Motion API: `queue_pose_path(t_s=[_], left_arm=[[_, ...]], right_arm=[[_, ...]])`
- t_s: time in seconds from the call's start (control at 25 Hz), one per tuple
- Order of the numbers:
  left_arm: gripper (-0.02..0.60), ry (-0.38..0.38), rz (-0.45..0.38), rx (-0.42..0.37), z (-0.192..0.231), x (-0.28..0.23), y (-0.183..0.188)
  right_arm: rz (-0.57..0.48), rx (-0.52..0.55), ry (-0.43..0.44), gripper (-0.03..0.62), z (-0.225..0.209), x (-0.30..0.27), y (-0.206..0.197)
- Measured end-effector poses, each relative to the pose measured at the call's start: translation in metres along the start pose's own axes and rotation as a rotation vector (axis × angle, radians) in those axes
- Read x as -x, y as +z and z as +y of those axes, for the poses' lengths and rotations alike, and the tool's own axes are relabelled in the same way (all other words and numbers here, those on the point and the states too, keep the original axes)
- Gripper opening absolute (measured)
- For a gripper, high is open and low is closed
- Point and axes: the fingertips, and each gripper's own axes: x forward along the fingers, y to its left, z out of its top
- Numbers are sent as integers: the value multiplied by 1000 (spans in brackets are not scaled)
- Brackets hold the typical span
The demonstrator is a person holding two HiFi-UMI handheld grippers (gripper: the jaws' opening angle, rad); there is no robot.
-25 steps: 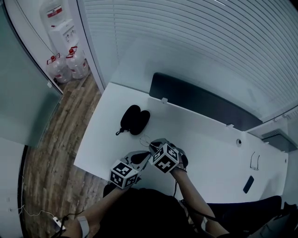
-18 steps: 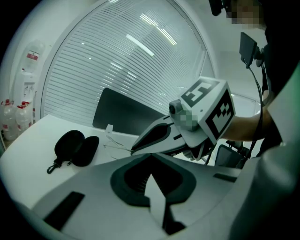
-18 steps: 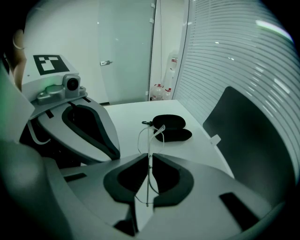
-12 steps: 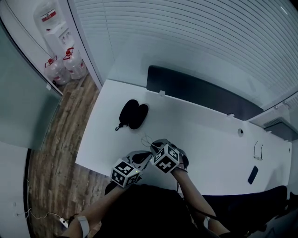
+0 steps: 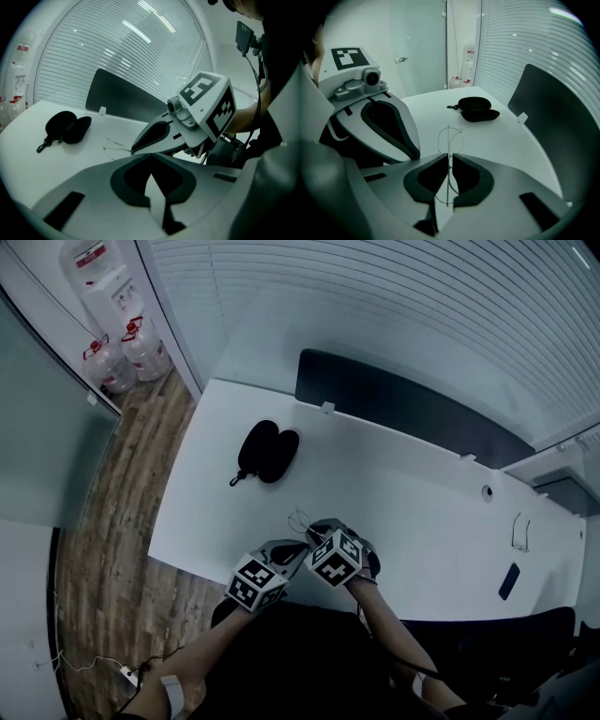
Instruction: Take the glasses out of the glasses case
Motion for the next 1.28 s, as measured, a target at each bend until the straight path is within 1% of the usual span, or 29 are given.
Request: queue_pose_path(t_s=[0.32,0.68,1.28], left_arm=[[6,-37,67,10,5,-8,-25],[6,-73,128,31,12,-15,-44],[6,-102,174,73,17,-22,-54]], right_arm=[[40,-46,13,40,9,-20,-18],[99,-79,26,40,13,-39,-32],[160,-108,51,40,14,-51,-42]])
